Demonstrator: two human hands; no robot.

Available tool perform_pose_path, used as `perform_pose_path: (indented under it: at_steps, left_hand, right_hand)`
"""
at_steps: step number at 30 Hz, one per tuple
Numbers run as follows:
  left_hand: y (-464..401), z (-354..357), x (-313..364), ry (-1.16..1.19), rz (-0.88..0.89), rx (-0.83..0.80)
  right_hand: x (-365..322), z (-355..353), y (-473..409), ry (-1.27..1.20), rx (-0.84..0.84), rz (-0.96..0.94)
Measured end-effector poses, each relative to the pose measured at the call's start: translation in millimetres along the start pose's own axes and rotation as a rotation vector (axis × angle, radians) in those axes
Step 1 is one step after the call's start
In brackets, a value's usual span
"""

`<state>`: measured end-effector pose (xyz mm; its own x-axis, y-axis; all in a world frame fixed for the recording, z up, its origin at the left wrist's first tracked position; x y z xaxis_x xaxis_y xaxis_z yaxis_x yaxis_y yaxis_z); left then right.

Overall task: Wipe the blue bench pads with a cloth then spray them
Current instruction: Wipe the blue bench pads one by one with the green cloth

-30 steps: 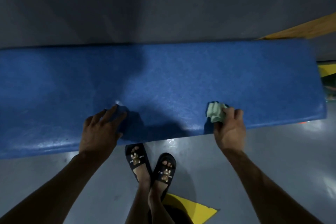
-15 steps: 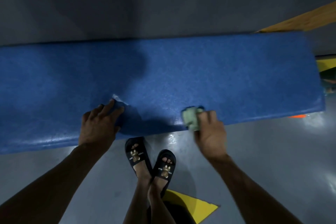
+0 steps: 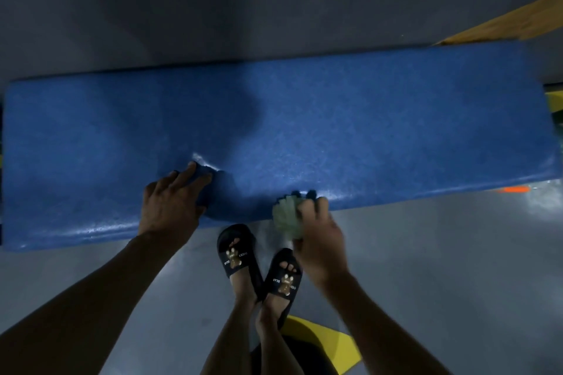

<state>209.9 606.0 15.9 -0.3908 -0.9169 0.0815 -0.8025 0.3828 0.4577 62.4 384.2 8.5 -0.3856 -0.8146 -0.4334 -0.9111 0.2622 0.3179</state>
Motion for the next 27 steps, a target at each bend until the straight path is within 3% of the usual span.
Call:
perform_pose_path:
  at_steps: [2, 6, 10, 13, 16, 19, 21, 25, 27]
  left_hand:
    - [-1, 2, -1, 0.002, -0.009, -0.01]
    - [0, 5, -1, 0.022, -0.009, -0.007]
    - [-1, 5, 0, 0.03, 0.02, 0.005]
    - [0, 9, -3, 0.055, 0.039, 0.008]
    - [-5, 6, -10, 0.05, 0.079, 0.013]
    - [-6, 4, -16, 0.035, 0.12, 0.009]
    - [-2, 5, -21, 0.022, 0.155, 0.005]
    - [8, 2, -35, 0.099, 0.236, 0.052]
    - [14, 1, -46, 0.121, 0.256, 0.06]
  right_hand:
    - [38, -21, -4, 0.048, 0.032, 0.05]
    - [107, -67, -8, -0.037, 0.248, 0.352]
    - [81, -54, -19, -0.015, 0.317, 0.421]
    - [3, -8, -25, -0.035, 0.287, 0.229]
    - [-82, 27, -32, 0.052, 0.132, -0.124]
    - [-92, 27, -41, 0.121, -0.003, -0.31]
    - [-54, 8, -49, 0.179, 0.023, -0.234]
    - [47, -47, -48, 0.044, 0.205, 0.186]
    - [57, -49, -45, 0.035, 0.268, 0.364]
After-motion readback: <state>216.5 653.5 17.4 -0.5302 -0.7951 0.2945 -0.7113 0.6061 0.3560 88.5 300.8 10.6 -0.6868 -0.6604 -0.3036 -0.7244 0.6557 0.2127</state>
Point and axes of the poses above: each hand's wrist, its own y-axis away from the middle knuckle, its own z-axis out of the palm, x = y × z, the point moved 3 cm from there along -y, towards the middle knuckle, and after that the axes turned 6 degrees about -x, right-handed, at the moved point
